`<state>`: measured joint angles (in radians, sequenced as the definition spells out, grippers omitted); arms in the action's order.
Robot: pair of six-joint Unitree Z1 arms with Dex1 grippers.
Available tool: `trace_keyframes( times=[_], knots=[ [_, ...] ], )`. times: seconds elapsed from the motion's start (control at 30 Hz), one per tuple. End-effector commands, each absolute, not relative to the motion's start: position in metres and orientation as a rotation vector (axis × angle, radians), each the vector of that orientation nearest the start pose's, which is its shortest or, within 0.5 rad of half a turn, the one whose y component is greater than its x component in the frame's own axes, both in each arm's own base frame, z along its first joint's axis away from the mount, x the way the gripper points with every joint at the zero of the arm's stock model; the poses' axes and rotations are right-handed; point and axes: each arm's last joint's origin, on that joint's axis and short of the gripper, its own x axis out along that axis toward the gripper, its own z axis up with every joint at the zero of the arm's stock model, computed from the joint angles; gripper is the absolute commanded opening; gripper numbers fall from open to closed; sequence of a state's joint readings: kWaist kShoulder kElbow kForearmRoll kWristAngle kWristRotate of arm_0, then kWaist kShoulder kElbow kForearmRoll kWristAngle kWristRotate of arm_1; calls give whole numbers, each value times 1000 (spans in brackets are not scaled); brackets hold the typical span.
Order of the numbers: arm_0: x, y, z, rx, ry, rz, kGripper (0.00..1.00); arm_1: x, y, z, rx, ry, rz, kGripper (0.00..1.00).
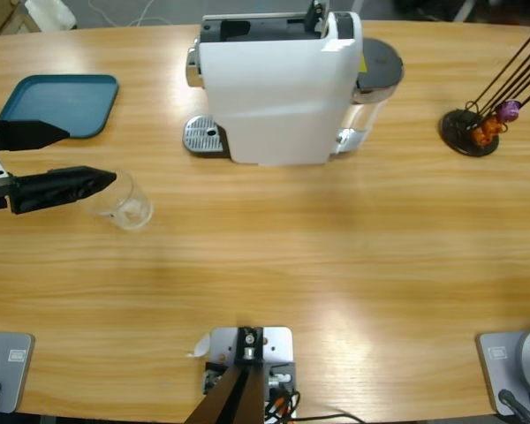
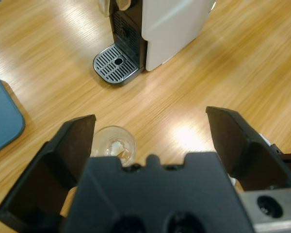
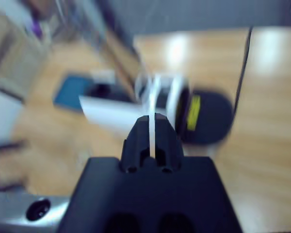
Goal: Pour coffee
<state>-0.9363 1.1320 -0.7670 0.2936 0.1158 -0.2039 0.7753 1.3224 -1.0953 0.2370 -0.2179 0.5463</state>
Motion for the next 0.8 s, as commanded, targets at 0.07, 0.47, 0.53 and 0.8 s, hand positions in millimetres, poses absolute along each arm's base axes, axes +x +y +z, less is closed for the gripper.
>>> trace_keyframes(
  times=[0.07, 0.47, 0.53, 0.8],
  knots=[
    [93, -125, 325, 139, 627, -757, 987, 279, 223, 381, 339, 521, 302, 0],
    [96, -129, 315, 162, 668, -753, 991, 246, 265, 388, 325, 574, 457, 0],
    [95, -129, 319, 152, 656, -760, 991, 241, 280, 382, 315, 593, 479, 0],
    [84, -114, 328, 136, 638, -782, 987, 264, 322, 326, 263, 708, 441, 0]
  ],
)
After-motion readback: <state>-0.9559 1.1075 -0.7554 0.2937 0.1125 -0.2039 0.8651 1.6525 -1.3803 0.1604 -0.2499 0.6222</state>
